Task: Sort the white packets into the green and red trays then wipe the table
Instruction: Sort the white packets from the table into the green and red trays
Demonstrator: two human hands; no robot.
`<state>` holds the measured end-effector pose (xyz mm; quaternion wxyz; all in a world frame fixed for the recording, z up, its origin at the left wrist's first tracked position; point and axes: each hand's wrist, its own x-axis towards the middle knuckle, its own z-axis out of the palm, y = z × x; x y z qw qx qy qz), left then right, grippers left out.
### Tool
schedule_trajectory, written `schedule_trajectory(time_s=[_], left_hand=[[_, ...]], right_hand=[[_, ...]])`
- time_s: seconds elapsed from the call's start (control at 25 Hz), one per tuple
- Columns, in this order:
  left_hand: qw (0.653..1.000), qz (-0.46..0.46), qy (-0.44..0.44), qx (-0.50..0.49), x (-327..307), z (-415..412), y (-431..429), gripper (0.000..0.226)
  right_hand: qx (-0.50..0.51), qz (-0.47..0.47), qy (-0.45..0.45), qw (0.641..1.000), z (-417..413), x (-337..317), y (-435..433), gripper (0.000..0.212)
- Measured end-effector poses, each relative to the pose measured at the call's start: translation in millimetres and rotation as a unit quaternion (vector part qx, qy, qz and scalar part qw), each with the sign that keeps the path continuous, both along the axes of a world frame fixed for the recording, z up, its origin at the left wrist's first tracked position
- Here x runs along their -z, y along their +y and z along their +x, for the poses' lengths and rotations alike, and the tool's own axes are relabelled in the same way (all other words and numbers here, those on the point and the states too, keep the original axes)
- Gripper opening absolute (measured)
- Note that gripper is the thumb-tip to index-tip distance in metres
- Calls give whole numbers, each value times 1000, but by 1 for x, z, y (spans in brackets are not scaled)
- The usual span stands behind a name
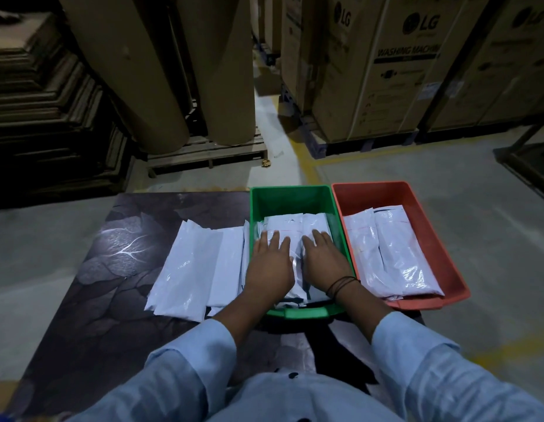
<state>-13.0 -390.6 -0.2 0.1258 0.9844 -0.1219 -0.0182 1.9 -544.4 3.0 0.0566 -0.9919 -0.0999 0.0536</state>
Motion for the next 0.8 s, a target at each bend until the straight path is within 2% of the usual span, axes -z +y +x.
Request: schedule_trajectory(time_s=[0.12, 0.36, 0.48, 0.68, 0.8], left_hand=[[994, -72, -70, -53, -24, 1, 22, 52], [972, -124, -86, -181, -15, 7, 103, 50], [971, -112, -42, -209, 6, -2, 136, 54], [977, -51, 103, -182, 42, -9, 166, 70], [977, -18, 127, -173, 50, -8, 180, 78]], right_hand=[[9, 31, -11, 999, 6, -11, 11, 67], [1, 88, -86, 992, 12, -24, 48, 51], [-9, 107, -110, 988, 10, -28, 74, 50], [-36, 105, -133, 985, 8, -33, 120, 53], [-57, 89, -153, 982, 7, -35, 145, 49]])
